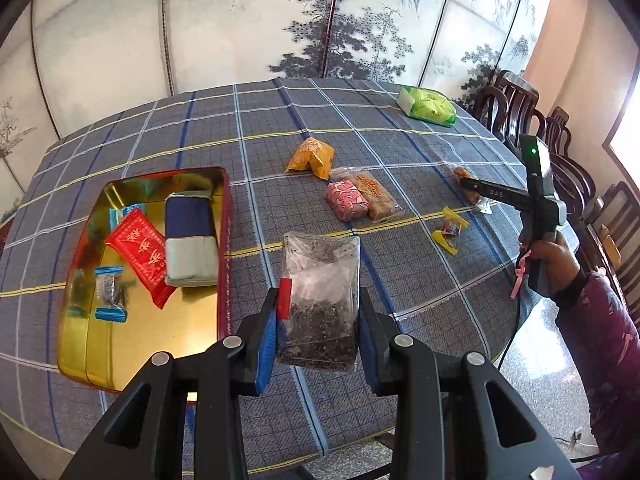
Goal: Organize snacks
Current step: 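Lower the tea bag into the tin, open the left tool while the right holds the snack bag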
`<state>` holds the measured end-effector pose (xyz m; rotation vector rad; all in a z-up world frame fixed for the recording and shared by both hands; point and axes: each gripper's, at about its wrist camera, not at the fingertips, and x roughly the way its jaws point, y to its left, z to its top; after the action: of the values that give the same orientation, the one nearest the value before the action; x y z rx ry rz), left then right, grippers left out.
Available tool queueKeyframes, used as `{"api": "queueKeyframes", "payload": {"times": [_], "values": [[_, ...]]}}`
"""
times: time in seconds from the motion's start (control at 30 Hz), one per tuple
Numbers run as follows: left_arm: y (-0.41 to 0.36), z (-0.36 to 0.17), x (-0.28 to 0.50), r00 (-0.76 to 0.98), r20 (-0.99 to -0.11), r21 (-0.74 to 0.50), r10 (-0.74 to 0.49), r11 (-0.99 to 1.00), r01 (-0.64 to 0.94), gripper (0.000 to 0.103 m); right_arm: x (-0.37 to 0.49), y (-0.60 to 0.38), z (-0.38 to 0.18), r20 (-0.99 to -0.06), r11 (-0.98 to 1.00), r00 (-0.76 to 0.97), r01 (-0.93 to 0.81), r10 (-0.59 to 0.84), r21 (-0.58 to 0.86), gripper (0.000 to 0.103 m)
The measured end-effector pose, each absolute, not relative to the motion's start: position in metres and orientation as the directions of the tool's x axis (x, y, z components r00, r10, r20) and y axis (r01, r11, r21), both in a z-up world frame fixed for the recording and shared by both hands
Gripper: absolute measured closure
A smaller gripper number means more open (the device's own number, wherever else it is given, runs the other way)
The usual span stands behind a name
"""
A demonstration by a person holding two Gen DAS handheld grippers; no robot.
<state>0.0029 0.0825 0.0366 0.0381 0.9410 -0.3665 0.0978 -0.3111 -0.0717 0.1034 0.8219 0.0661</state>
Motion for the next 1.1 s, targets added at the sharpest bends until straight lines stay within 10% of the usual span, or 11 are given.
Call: {"api": "queueKeyframes", "payload": {"times": [1.1], "values": [[0.199,-0.002,0.026,0.621,-0.773,-0.079,-0.133,0.990,0.113,0.072,0.098,-0.326,-0.080,-0.734,0.989,0.679,0.093,0.018,0.111,0.063]]}}
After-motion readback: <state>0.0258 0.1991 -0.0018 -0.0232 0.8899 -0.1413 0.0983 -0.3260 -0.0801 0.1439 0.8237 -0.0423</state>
